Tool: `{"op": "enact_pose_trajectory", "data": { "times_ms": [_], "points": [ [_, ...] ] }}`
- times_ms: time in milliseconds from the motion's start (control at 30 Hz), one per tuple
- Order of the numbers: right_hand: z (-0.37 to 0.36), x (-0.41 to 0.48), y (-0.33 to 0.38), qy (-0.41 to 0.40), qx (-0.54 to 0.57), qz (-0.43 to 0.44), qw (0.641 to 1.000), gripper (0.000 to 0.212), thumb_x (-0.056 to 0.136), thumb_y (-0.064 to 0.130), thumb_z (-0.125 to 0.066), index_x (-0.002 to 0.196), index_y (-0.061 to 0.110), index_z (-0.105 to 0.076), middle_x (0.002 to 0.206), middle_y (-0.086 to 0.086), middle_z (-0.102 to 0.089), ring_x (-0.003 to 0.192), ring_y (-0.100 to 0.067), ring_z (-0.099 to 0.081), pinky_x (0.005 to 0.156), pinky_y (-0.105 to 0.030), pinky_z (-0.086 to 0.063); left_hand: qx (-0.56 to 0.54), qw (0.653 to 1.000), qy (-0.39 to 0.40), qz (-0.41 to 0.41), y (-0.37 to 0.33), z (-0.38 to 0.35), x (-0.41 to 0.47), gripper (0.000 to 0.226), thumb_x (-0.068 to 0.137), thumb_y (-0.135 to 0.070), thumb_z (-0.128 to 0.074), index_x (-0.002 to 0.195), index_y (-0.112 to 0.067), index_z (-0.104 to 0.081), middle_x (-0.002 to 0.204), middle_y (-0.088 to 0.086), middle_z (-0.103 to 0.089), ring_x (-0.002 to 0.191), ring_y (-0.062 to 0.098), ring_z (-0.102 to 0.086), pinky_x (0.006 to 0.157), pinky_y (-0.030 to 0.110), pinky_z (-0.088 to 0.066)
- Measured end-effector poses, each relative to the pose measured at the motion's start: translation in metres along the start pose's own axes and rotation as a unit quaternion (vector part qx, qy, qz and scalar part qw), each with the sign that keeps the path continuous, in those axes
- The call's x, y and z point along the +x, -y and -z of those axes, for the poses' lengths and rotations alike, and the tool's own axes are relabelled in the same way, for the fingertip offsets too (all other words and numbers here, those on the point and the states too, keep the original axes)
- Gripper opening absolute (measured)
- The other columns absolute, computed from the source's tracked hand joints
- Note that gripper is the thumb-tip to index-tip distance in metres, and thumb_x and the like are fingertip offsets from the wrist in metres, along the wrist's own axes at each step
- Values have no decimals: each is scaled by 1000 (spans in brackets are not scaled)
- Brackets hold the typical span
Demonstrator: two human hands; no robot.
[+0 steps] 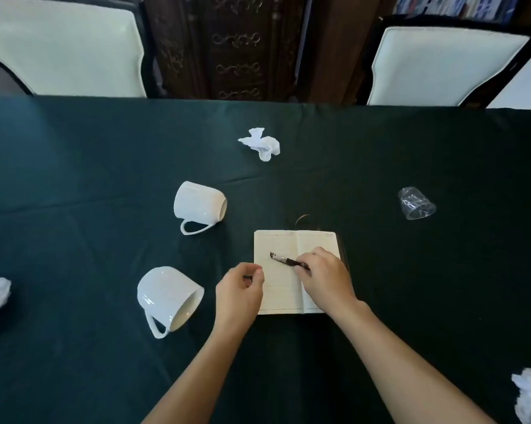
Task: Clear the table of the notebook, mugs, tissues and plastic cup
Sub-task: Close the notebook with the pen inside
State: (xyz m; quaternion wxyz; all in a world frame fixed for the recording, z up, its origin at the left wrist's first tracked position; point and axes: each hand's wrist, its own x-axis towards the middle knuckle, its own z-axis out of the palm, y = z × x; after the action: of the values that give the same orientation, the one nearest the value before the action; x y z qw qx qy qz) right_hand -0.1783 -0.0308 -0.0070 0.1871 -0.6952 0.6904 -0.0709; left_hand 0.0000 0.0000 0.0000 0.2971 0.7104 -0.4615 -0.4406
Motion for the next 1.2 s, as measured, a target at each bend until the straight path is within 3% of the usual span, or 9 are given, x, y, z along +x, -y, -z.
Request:
{"op": "enact_pose_trajectory", "data": {
  "times_ms": [100,233,400,500,733,900,1033,1200],
  "points": [
    [-2,4,-6,-26,84,-49,995,21,95,30,-62,90,16,-78,85,2,-69,81,-20,-64,71,-37,-55,-16,999,-33,19,0,-3,7,18,97,-25,-62,107,-22,-77,103,-5,-76,95,11,-71,87,34,-60],
    [-1,11,-6,-48,196,-132,970,16,90,31,-72,81,19,-77,71,14,-70,72,-9,-68,61,-27,-56,-12,998,-46,37,1,-8,13,15,97,-24,-63,106,-21,-75,103,-5,-75,93,11,-71,83,32,-58],
    [1,23,-6,-57,205,-141,967,18,91,28,-72,78,16,-76,69,6,-72,69,-15,-70,64,-29,-57,0,996,-62,61,4,-13,13,18,96,-19,-65,112,-19,-72,98,-13,-70,93,7,-67,73,21,-48],
    [1,26,-9,-53,208,-151,965,18,90,30,-73,77,18,-77,70,7,-72,70,-15,-69,65,-28,-56,7,996,-58,71,2,-14,17,23,97,-20,-66,118,-18,-71,96,-16,-67,98,14,-66,83,28,-49],
    [1,19,-11,-32,211,-154,965,17,89,29,-76,74,21,-77,65,15,-67,68,-5,-66,56,-19,-48,14,995,-42,92,-4,-17,23,35,95,-27,-69,129,-18,-65,114,-2,-71,107,19,-66,96,44,-57],
    [1,17,-12,-35,230,-133,963,6,87,22,-77,90,17,-78,74,11,-69,77,-10,-69,71,-26,-57,-14,993,-38,114,-4,-18,29,43,94,-24,-72,135,-16,-64,113,2,-71,104,20,-66,94,41,-57],
    [0,13,-13,-40,247,-125,960,14,86,16,-76,100,14,-79,82,10,-68,82,-11,-68,70,-18,-50,-35,992,-30,115,-5,-18,30,36,93,-19,-71,129,-17,-70,99,-5,-70,90,7,-64,78,30,-51],
    [1,12,-14,-31,235,-126,963,20,88,17,-74,106,14,-78,92,1,-77,84,-12,-70,73,-20,-52,-67,990,-35,117,-8,-17,27,29,94,-20,-71,123,-18,-70,96,-3,-72,88,11,-66,73,31,-52]
  ]
}}
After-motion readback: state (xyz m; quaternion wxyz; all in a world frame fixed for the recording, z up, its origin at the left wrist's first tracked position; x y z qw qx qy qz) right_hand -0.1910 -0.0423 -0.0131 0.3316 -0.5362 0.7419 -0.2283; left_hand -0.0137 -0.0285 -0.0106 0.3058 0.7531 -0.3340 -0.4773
